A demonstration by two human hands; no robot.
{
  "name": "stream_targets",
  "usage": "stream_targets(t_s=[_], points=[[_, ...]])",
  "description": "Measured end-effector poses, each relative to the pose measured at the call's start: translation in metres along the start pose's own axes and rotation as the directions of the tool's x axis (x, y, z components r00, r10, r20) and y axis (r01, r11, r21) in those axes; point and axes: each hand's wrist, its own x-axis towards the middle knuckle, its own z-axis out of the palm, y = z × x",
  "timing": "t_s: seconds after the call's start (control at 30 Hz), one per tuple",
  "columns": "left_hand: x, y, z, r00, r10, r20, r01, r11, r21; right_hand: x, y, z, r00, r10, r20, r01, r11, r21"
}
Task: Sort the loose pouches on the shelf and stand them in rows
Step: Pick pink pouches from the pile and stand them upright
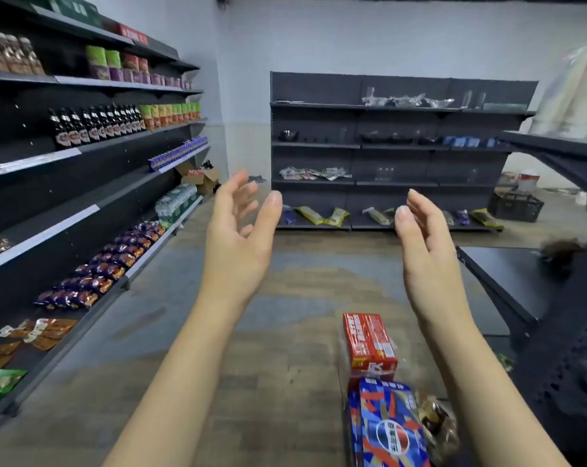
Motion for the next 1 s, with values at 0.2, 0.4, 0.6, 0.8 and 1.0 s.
stream_targets(t_s=[0.2,0.4,0.6,0.8,1.0], points=[[0.069,-0.011,0.009,0.997,0.070,0.016,-0.068,0.994,-0.082,0.060,0.009,0.044,0.996,-0.084,0.027,0.082,0.992,0.091],[0.156,-0.070,0.008,0.998,0.068,0.008,-0.066,0.988,-0.137,0.131,0.045,0.111,0.999,-0.053,-0.012,0.055,0.976,0.210],[0.264,-0.130,0.014,0.999,0.040,0.024,-0.035,0.987,-0.159,0.227,0.085,0.182,0.999,-0.035,-0.029,0.039,0.987,0.156],[0.353,-0.189,0.034,0.998,0.033,0.051,-0.025,0.987,-0.156,0.306,0.126,0.229,0.999,-0.022,-0.044,0.028,0.990,0.136],[0.427,-0.252,0.068,0.998,0.031,0.058,-0.023,0.990,-0.138,0.388,0.186,0.269,0.999,0.010,-0.042,-0.003,0.986,0.164]])
